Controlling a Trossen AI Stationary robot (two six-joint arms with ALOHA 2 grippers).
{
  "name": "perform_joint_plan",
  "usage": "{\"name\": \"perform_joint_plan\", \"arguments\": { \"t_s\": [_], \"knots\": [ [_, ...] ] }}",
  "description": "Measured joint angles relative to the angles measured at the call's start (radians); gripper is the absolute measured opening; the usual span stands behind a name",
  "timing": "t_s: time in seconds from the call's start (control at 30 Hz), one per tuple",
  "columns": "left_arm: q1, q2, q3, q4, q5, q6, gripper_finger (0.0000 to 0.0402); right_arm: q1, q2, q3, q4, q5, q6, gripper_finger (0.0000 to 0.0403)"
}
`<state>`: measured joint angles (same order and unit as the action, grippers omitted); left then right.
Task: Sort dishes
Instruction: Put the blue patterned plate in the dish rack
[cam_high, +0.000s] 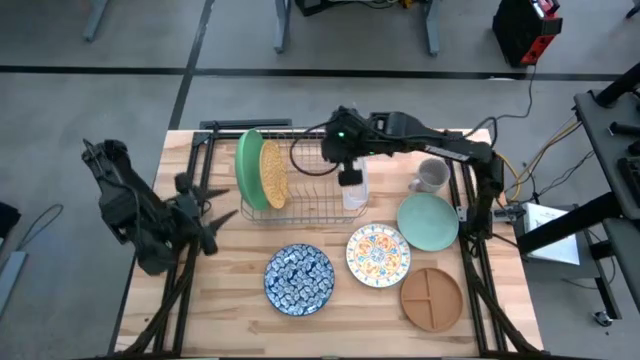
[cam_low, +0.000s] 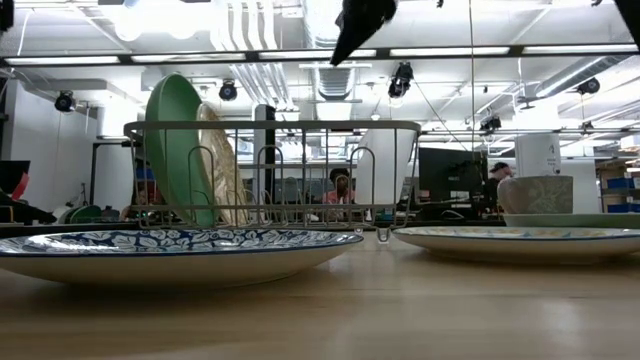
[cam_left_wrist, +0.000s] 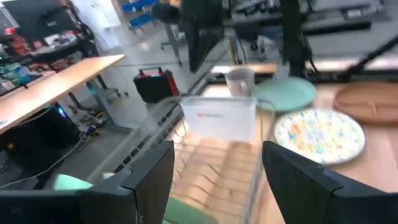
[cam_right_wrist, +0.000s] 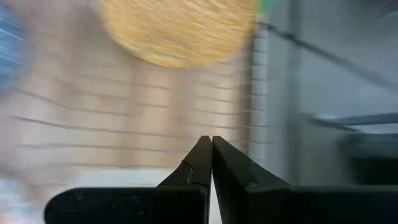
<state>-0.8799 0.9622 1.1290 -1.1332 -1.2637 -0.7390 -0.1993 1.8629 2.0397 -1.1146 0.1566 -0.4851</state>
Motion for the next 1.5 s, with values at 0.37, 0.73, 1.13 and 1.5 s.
{"name": "perform_joint_plan", "arguments": {
  "t_s": [0.37,0.73,1.13,1.5],
  "knots": [
    [0.000,0.241,0.000,0.001,0.278,-0.090,0.0207,0.133,-0.181,-0.281,0.022,-0.105,0.352,0.0000],
    [0.000,0.412,0.000,0.019,0.403,-0.112,0.0014,0.318,-0.344,-0.704,0.283,-0.106,0.732,0.0000],
    [-0.003,0.586,0.000,0.179,0.497,-0.053,0.0002,0.506,-0.340,-0.988,0.713,-0.105,1.083,0.0000],
    [-0.037,0.747,0.000,0.267,0.500,-0.096,0.0000,0.574,-0.268,-1.064,0.953,-0.007,1.276,0.0006]
  ]
}}
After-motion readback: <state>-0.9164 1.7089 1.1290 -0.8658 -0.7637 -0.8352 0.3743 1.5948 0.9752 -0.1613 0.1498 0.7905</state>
